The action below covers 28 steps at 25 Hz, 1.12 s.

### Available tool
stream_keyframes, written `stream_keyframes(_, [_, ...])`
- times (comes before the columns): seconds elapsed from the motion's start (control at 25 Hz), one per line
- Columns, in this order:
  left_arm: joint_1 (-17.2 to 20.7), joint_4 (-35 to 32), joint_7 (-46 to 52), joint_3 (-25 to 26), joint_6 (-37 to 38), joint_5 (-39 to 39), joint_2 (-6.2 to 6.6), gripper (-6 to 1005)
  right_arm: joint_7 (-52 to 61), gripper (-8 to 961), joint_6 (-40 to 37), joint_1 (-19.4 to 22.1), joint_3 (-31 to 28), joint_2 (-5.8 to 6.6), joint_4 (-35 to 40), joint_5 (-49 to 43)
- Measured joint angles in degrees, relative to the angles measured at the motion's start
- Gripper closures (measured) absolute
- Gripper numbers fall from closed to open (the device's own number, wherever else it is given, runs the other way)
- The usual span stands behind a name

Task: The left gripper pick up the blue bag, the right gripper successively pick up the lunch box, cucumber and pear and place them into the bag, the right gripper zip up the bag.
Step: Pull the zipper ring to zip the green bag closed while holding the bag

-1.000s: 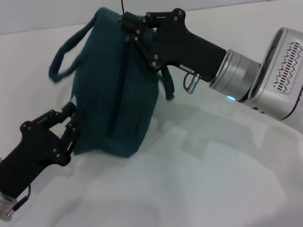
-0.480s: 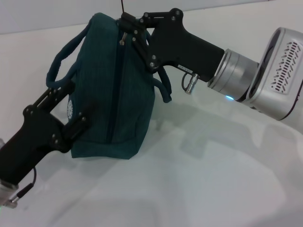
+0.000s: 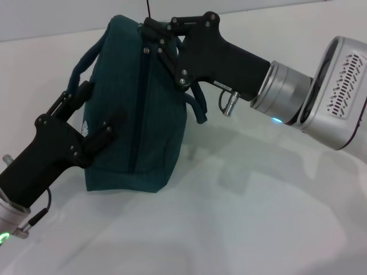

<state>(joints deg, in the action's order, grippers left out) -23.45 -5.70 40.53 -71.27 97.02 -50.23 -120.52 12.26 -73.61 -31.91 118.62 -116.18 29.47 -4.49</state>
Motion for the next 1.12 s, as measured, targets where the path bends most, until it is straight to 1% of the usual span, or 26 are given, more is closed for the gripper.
stream_keyframes(0.32, [0.0,0.1,-0.8,-0.3,-0.2,-0.1,0.24,172,0.0,936,-0.4,0.1,0.1,0.00,0.1,0.0])
stream_keyframes(0.56, [0.6,0.1,-4.5,-0.5,-0.2,-0.4,0.01,376,0.0,936,-1.3,0.3,0.2,0.00,0.2,0.0])
stream_keyframes(0.68, [1.1,0.1,-4.8,-0.5,0.0,-0.4,0.00,594,0.0,936,-1.9,0.7,0.5,0.00,0.6,0.0])
stream_keyframes(0.8, [2.0,0.0,-6.4,-0.6,0.4,-0.5,0.10,729,0.0,935,-2.9,1.4,1.3,0.00,1.0,0.0])
stream_keyframes(0.88, [2.4,-0.4,-7.5,-0.6,0.6,-1.4,0.38,819,0.2,935,-3.2,1.7,2.0,0.00,1.2,0.1])
stream_keyframes(1.0, [2.8,-1.8,-7.7,-0.7,1.8,-3.8,1.08,849,0.4,935,-4.1,2.7,3.3,0.00,1.9,0.3])
stream_keyframes(1.12, [4.6,-4.5,-7.7,-0.4,3.4,-4.3,1.86,875,0.5,935,-5.9,4.0,4.6,-0.01,2.7,0.3])
